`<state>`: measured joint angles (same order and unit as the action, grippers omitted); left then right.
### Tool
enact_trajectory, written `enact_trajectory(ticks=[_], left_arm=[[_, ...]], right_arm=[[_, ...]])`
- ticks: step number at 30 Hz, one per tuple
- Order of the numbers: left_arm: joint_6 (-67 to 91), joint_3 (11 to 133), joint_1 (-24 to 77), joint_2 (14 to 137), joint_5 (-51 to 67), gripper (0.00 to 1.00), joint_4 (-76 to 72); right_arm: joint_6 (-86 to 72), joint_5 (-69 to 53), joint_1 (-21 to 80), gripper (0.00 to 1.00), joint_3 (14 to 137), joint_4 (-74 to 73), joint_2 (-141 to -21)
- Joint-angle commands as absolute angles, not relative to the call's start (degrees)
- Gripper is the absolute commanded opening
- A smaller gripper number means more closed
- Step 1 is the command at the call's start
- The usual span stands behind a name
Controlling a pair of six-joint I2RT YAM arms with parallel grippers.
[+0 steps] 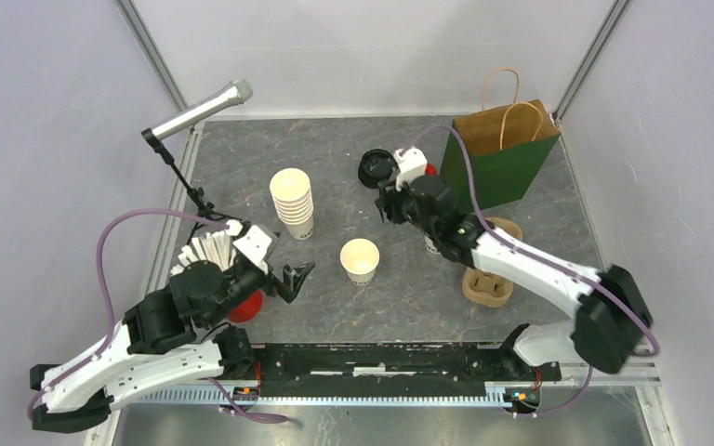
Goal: Pack the takeout coffee
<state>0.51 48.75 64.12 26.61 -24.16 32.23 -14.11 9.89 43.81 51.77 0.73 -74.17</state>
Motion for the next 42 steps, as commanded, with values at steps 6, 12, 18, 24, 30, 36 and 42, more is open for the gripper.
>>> enact_trajectory(ticks=[6,12,18,24,30,36,42], left_arm=[[-2.0,45.5,64.3,20.9,-25.2,1.00,31.4],[-2.1,44.7,64.3,20.8,-23.8,1.00,32.1],[-2.7,44.7,64.2,21.7,-23.3,1.00,32.2],[-2.9,44.6,64.1,21.4,-23.6,1.00,32.3],[-2.4,44.2,63.8,21.2,-23.7,1.00,32.4],[-2.4,44.5,63.4,22.6,-24.5,1.00,33.2],[-2.5,44.4,62.7,23.2,-24.6,1.00,33.3]], right_arm=[[-13.8,30.3,41.1,0.40,71.2,11.0,-99.0],[-10.3,29.1,37.8,0.38,82.4,7.7,-110.6],[-9.6,19.7,33.7,0.37,86.4,5.5,-115.0],[-8.2,16.6,31.3,0.35,89.7,2.2,-118.4],[-7.2,17.5,30.0,0.34,89.0,3.5,-119.6],[-7.2,14.9,29.2,0.31,89.6,3.8,-121.7],[-7.5,13.0,28.4,0.22,89.3,4.2,-122.0]])
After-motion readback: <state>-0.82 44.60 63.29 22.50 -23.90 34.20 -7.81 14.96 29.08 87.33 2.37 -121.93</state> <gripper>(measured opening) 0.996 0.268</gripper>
